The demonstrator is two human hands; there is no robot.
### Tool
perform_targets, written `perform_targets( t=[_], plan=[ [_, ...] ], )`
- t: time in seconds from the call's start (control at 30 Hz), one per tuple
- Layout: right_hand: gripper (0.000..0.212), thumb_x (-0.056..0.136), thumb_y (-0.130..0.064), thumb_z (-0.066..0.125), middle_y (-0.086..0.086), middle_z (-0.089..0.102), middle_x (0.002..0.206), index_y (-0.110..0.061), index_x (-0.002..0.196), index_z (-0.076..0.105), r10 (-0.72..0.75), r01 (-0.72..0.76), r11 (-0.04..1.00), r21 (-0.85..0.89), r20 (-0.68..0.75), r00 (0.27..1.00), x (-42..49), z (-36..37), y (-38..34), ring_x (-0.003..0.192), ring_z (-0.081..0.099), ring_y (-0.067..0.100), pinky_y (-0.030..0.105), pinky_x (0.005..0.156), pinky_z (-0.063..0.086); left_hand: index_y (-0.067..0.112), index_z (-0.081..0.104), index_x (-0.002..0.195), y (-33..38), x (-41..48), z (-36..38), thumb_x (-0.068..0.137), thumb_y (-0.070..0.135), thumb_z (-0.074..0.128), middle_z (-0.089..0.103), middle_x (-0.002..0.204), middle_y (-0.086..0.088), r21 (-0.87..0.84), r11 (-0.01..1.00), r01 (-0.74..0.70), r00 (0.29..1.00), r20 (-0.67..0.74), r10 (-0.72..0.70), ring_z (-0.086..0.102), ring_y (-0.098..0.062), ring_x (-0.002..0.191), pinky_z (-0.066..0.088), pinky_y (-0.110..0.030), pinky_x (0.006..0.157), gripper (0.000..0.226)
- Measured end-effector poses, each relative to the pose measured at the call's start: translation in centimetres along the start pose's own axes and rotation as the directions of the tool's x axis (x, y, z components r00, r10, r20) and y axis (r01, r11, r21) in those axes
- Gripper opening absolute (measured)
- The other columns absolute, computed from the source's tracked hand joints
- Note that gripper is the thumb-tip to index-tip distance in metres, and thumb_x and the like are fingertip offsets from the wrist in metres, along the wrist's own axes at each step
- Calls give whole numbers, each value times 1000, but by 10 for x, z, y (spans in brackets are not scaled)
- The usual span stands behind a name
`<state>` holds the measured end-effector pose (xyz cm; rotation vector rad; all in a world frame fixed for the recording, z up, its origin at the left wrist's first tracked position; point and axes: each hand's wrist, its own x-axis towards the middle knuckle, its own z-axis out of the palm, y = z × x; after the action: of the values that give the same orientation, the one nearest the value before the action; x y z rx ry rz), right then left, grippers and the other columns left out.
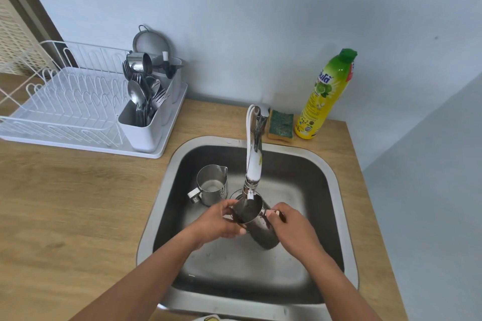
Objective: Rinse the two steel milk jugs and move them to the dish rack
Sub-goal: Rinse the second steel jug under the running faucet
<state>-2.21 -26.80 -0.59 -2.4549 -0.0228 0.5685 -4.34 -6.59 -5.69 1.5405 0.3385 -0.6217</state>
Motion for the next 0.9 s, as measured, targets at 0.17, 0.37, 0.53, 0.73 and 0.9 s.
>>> perform_targets(
  t=[0.17, 0.37, 0.53, 0.73, 0.9],
  plan=[
    [17, 98, -37, 52, -2, 61, 100, -25, 100, 64, -49, 56, 996, 76, -81, 996, 5, 3, 4, 85, 58, 13, 20, 62, 39, 29, 47, 123, 5, 2, 6, 68, -9, 81, 62, 122, 3, 46, 986, -162, 973, -157, 167, 65, -9, 105, 56, -17, 74, 75],
    [9, 96, -26, 59, -5, 56, 88, -25, 87, 62, -94, 124, 966, 226, -137, 986, 16, 12, 7, 76, 54, 6, 21, 68, 43, 37, 48, 130, 10, -5, 3, 71, 9, 85, 58, 125, 14, 343, 906, -248, 862, -350, 368, 57, -6, 112, 48, -13, 85, 75],
    [10, 96, -20, 60, -5, 66, 82, -25, 90, 66, -40, 68, 912, 406, -78, 996, 24, 24, 6, 83, 64, 20, 42, 84, 59, 41, 46, 131, 14, -20, -4, 68, 29, 88, 54, 130, 20, 516, 821, -244, 794, -381, 474, 53, -1, 113, 51, -24, 95, 77],
    [14, 99, -13, 52, 4, 68, 94, -19, 96, 64, -75, 62, 874, 482, 7, 997, 23, 37, 1, 95, 67, 19, 28, 71, 62, 40, 45, 133, 15, -38, -12, 64, 34, 89, 51, 127, 23, 599, 759, -255, 763, -358, 538, 52, 1, 112, 46, -21, 96, 82],
    [21, 100, -12, 48, 7, 72, 99, -25, 95, 63, -59, 8, 864, 504, 85, 995, 18, 46, -5, 91, 74, 15, 27, 58, 59, 45, 46, 129, 13, -47, -20, 62, 43, 86, 54, 120, 21, 631, 741, -231, 769, -348, 536, 54, -1, 107, 47, -18, 92, 78]
  ],
)
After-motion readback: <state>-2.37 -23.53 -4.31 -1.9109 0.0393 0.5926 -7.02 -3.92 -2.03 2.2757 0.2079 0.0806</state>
